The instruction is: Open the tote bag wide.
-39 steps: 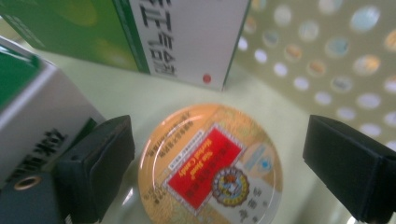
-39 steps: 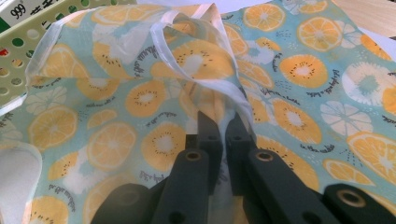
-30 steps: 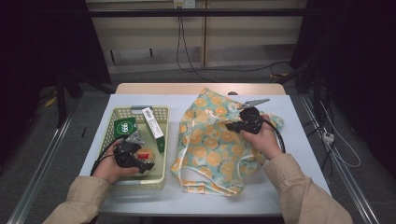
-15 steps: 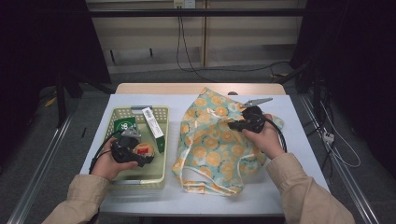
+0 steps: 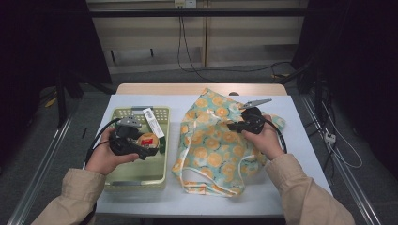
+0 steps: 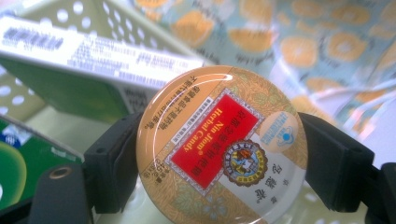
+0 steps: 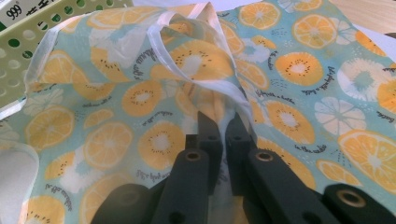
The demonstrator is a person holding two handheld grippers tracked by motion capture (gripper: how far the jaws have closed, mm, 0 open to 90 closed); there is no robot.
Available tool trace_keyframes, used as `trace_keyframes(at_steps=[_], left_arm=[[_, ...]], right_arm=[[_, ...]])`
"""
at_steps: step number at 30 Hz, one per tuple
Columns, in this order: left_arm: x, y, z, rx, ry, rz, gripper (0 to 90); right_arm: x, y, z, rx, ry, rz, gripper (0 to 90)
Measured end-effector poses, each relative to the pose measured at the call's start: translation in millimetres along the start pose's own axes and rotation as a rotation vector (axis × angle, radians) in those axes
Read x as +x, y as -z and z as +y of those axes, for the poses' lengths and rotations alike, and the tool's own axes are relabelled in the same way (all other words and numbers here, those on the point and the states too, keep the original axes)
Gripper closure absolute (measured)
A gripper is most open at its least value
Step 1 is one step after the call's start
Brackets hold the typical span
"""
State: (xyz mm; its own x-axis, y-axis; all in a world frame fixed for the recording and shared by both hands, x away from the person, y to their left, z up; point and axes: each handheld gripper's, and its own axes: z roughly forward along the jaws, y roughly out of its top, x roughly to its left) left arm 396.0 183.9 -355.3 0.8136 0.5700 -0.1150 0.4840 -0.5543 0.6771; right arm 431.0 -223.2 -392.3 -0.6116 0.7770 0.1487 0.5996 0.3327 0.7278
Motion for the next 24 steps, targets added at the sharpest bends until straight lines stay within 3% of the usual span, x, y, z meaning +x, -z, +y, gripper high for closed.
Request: trace_keyframes(at_steps=[4, 5, 11, 16, 18, 21, 24], left_arm=[[-5.4, 2.2, 10.2, -0.003, 0.014, -0.006, 20.6], [-8.1, 2.8, 13.7, -0.005, -0.001, 0.010, 20.6], [-23.9, -1.8, 33.9, -0.041, -0.036, -0.028, 20.6], [-37.4, -15.0, 47.3, -0.058, -0.052, -0.030, 20.6], [-43.1, -23.2, 52.6, -0.056, -0.067, -0.058, 20.6], [-54.8, -35.9, 61.2, -0.034, -0.098, -0.042, 20.6], [-64.1, -47.9, 68.9, -0.040, -0.113, -0.074, 20.6]], right_arm=[[-0.1, 0.7, -0.1, -0.001, -0.003, 0.002, 89.0], [-0.8, 0.9, -0.2, -0.002, -0.006, 0.004, 89.0], [-0.5, 0.6, -0.3, -0.002, -0.003, 0.002, 89.0], [-0.1, 0.6, -0.2, -0.003, -0.001, 0.005, 89.0], [-0.2, 0.7, -0.2, -0.004, -0.002, 0.005, 89.0], [-0.5, 0.9, -0.3, -0.006, -0.003, 0.005, 89.0], [-0.6, 0.9, -0.4, -0.005, -0.004, 0.005, 89.0]])
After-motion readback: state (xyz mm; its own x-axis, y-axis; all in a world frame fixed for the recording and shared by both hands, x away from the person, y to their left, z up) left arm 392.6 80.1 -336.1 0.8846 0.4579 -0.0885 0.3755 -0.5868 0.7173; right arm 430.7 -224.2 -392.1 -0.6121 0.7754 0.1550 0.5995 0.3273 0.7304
